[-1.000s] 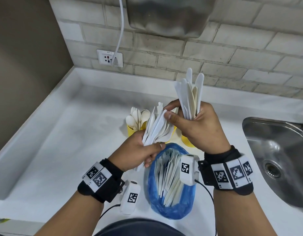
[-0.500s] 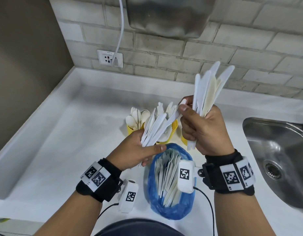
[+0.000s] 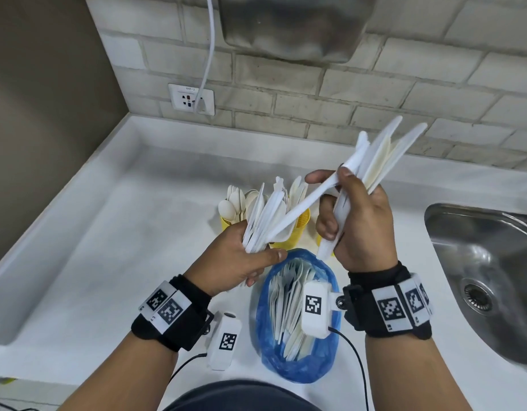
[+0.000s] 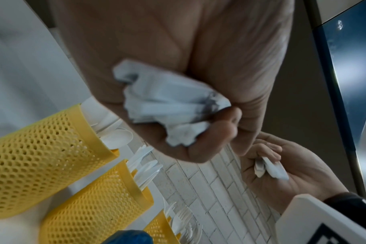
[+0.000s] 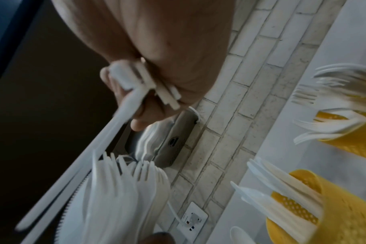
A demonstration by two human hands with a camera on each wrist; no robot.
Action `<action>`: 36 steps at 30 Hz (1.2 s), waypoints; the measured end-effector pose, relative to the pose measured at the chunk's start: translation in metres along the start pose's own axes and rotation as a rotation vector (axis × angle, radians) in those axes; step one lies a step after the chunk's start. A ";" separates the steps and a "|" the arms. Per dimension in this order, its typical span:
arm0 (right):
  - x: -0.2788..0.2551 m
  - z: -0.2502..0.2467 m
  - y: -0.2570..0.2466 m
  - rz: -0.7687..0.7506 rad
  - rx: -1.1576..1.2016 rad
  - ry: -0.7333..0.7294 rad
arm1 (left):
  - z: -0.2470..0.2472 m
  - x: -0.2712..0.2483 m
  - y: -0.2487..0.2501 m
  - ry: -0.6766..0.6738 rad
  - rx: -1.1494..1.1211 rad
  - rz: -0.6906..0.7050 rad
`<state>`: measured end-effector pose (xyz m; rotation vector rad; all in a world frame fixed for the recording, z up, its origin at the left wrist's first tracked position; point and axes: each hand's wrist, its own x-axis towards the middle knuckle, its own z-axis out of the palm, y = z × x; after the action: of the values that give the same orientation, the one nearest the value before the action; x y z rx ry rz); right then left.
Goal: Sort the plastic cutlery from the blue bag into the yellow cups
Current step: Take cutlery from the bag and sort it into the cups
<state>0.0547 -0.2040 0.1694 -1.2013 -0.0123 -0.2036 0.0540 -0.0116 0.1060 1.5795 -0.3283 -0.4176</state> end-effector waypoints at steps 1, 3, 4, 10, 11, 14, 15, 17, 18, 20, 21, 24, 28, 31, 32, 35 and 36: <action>0.001 -0.001 0.000 -0.003 0.039 0.022 | 0.000 0.000 0.000 0.003 0.001 -0.005; 0.003 -0.003 -0.002 0.009 0.117 0.080 | 0.000 0.001 0.000 0.013 0.000 -0.014; 0.004 -0.004 -0.002 0.026 0.164 0.118 | 0.000 0.001 0.000 0.017 0.000 -0.016; 0.010 -0.014 0.004 0.188 0.511 0.357 | 0.001 0.003 0.000 0.031 0.064 -0.021; 0.011 -0.016 0.006 0.198 0.540 0.379 | 0.001 0.003 0.000 0.034 0.079 -0.023; 0.014 -0.019 0.010 0.157 0.488 0.420 | 0.000 0.001 0.000 0.041 0.104 -0.024; 0.014 -0.018 0.010 0.124 0.449 0.415 | -0.001 0.001 0.000 0.046 0.110 -0.024; 0.012 -0.013 0.007 0.049 0.379 0.386 | -0.001 0.001 0.000 0.055 0.131 -0.025; 0.011 -0.010 0.005 0.015 0.347 0.367 | -0.001 0.000 0.001 0.058 0.142 -0.021; 0.008 -0.004 0.001 -0.027 0.292 0.335 | 0.000 0.000 0.003 0.068 0.181 0.000; 0.006 -0.001 -0.001 -0.039 0.267 0.316 | 0.000 -0.001 0.004 0.076 0.209 0.016; 0.000 0.007 -0.006 -0.075 0.161 0.203 | 0.002 -0.002 0.006 0.110 0.281 0.060; -0.008 0.012 -0.011 -0.107 -0.159 0.060 | 0.001 -0.003 0.008 0.139 0.305 0.093; -0.011 0.013 -0.015 -0.155 -0.453 -0.021 | 0.000 -0.004 0.010 0.139 0.297 0.097; -0.012 0.012 -0.015 -0.153 -0.505 -0.046 | -0.001 -0.004 0.010 0.138 0.294 0.092; -0.013 0.010 -0.014 -0.132 -0.590 -0.120 | -0.001 -0.006 0.013 0.126 0.297 0.072; -0.013 0.011 -0.013 -0.136 -0.618 -0.138 | -0.001 -0.007 0.014 0.120 0.297 0.065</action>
<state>0.0409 -0.1970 0.1842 -1.8315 -0.1621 -0.2524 0.0492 -0.0084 0.1201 1.8697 -0.3606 -0.2290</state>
